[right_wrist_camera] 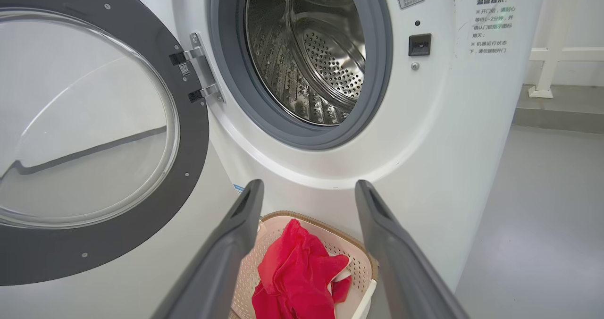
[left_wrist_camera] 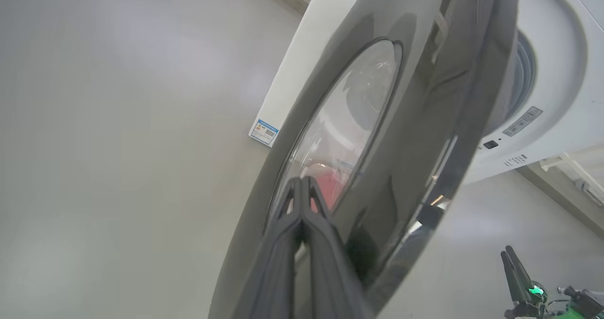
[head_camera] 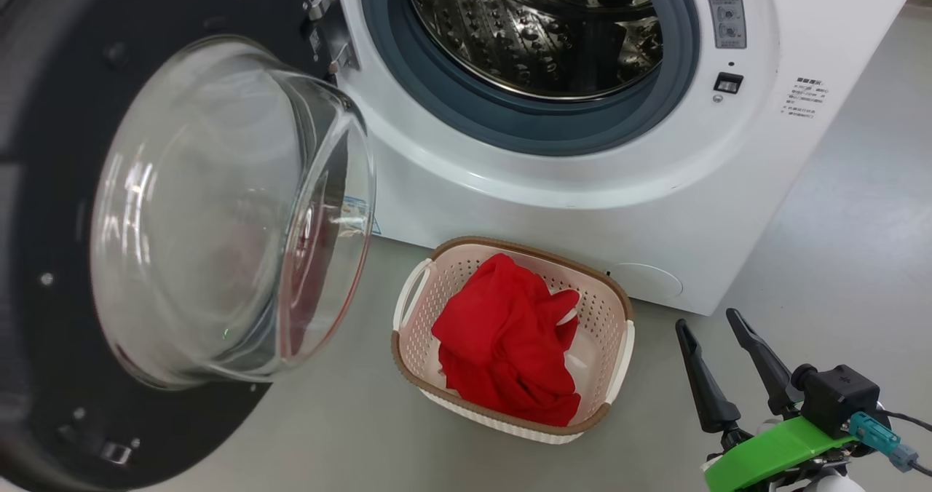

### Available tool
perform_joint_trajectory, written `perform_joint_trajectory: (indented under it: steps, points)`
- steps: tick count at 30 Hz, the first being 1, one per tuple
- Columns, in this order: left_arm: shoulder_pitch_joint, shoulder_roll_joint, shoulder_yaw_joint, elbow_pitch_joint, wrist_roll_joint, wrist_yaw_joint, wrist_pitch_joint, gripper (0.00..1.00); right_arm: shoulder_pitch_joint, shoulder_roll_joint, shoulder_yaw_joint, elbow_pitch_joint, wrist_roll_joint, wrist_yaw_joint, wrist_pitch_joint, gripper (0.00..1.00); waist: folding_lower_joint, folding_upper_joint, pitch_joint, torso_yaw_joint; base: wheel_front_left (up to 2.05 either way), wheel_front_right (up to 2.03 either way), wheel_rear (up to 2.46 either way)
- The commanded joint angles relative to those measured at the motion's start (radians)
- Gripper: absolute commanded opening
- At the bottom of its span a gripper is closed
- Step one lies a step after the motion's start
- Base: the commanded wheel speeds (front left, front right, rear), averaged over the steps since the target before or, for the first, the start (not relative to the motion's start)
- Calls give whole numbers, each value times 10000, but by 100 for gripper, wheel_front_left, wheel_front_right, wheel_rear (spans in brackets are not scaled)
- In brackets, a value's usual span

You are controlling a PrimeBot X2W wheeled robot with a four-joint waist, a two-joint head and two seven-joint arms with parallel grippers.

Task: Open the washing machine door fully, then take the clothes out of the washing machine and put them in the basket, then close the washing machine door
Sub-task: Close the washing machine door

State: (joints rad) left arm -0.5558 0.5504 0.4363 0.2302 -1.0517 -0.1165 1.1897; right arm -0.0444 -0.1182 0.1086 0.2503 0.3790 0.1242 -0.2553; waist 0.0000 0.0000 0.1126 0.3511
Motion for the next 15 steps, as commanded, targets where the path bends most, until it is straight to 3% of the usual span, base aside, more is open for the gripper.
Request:
perform_joint_trajectory:
  steps: [1,15]
  points:
    - [64,509,69,-487,-302,-135,210,0,-92,3,176,-244,-27,65,-65,100,0,0,-13,-22,0,0,0]
    - [306,377,-1482,-2614,-2088,-140,189,0,-157,28,92,-246,-29,65,-65,100,0,0,-39,-274,0,0,0]
